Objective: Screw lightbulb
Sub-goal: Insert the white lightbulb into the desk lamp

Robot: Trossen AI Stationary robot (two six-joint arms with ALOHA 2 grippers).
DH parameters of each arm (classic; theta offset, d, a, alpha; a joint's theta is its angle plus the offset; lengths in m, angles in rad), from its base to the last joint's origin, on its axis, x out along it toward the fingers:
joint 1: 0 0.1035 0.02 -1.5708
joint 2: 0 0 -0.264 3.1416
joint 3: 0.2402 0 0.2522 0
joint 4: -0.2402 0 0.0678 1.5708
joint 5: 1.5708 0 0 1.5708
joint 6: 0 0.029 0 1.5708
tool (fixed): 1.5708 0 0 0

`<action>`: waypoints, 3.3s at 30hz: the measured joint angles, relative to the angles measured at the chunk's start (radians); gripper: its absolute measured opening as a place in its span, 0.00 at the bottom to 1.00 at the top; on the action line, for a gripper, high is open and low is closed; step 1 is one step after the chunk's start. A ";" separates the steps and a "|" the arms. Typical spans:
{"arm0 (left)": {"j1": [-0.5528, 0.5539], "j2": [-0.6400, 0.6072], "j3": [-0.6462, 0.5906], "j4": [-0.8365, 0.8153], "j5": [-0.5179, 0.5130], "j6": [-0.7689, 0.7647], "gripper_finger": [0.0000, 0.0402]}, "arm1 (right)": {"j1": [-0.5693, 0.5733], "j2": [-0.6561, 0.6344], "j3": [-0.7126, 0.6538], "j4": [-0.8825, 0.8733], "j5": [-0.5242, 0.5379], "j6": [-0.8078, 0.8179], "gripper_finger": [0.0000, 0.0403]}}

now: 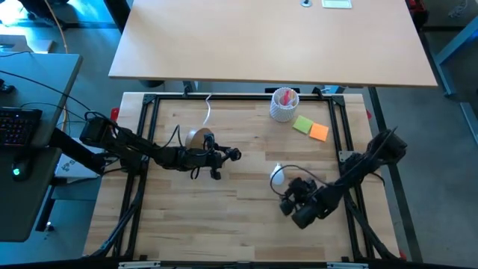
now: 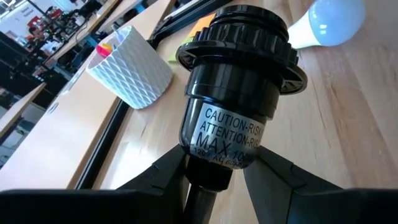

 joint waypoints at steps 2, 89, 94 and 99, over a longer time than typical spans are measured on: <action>0.000 0.000 0.000 0.002 0.001 -0.007 0.33 | -0.003 0.037 0.013 -0.004 0.051 0.046 0.80; 0.000 0.000 0.000 0.024 0.021 -0.051 0.33 | -0.449 -0.364 0.024 -0.369 -0.091 -0.777 0.80; 0.000 0.000 0.000 0.024 0.038 -0.051 0.33 | -0.594 -0.395 -0.081 -0.120 -0.177 -1.089 0.80; 0.000 0.000 0.000 0.023 0.045 -0.051 0.33 | -0.723 -0.400 -0.159 0.087 -0.211 -1.229 0.80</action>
